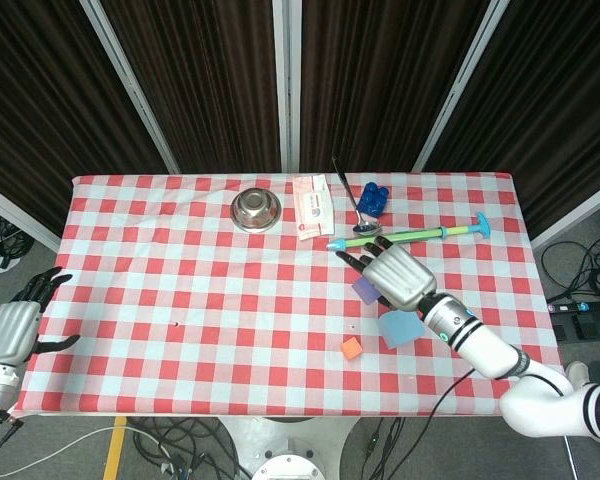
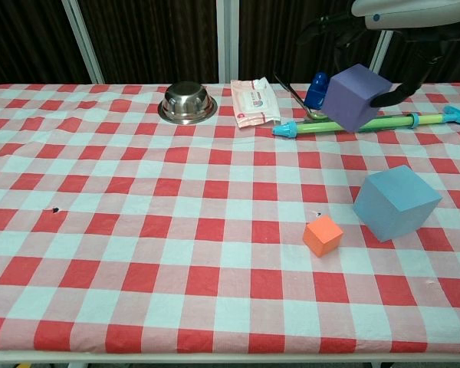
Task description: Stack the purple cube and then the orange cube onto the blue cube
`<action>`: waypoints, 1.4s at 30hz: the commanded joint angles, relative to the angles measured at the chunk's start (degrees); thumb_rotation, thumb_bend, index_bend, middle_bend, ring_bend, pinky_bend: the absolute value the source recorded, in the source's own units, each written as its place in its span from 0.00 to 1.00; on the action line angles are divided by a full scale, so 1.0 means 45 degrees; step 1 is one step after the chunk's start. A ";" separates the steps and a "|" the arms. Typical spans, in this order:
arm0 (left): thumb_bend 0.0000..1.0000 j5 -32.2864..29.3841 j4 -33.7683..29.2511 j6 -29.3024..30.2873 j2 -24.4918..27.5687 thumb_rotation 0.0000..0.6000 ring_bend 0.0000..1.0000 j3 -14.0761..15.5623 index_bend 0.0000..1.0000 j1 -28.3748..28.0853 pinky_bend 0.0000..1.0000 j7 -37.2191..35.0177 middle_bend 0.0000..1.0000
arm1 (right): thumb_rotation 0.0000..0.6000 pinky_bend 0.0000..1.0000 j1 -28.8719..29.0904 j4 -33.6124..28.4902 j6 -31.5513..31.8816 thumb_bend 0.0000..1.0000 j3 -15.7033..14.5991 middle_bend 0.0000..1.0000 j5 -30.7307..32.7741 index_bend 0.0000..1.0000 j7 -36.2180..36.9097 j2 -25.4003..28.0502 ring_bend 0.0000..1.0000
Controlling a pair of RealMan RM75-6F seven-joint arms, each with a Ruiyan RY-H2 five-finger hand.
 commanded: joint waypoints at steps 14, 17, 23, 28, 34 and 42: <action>0.09 0.0216 -0.0189 0.0253 0.0086 1.00 0.12 0.0043 0.22 0.0022 0.28 -0.0032 0.19 | 1.00 0.20 -0.1815 -0.2213 0.1623 0.16 -0.0695 0.47 0.2311 0.00 -0.2857 0.0512 0.19; 0.09 0.0233 -0.0187 0.0265 0.0079 1.00 0.12 0.0057 0.22 0.0022 0.28 -0.0006 0.19 | 1.00 0.20 -0.2046 -0.2056 0.1589 0.16 -0.0689 0.47 0.1960 0.00 -0.2559 0.0347 0.19; 0.09 0.0197 -0.0170 0.0287 0.0075 1.00 0.12 0.0043 0.21 0.0031 0.28 0.0002 0.19 | 1.00 0.20 -0.2400 -0.1894 0.1478 0.16 -0.0726 0.47 0.1563 0.00 -0.2256 0.0174 0.19; 0.09 0.0205 -0.0137 0.0245 0.0047 1.00 0.12 0.0066 0.21 0.0013 0.28 0.0025 0.19 | 1.00 0.20 -0.2658 -0.1736 0.1428 0.16 -0.0752 0.47 0.1424 0.00 -0.2097 0.0131 0.19; 0.09 0.0196 -0.0120 0.0248 0.0027 1.00 0.12 0.0068 0.22 0.0011 0.28 0.0039 0.19 | 1.00 0.20 -0.2950 -0.1535 0.1631 0.16 -0.0626 0.47 0.1472 0.00 -0.2057 -0.0001 0.19; 0.09 0.0176 -0.0066 0.0193 0.0025 1.00 0.12 0.0073 0.22 -0.0007 0.28 -0.0088 0.19 | 1.00 0.19 -0.3317 -0.1531 0.2082 0.16 -0.0487 0.47 0.2224 0.00 -0.2391 -0.0664 0.19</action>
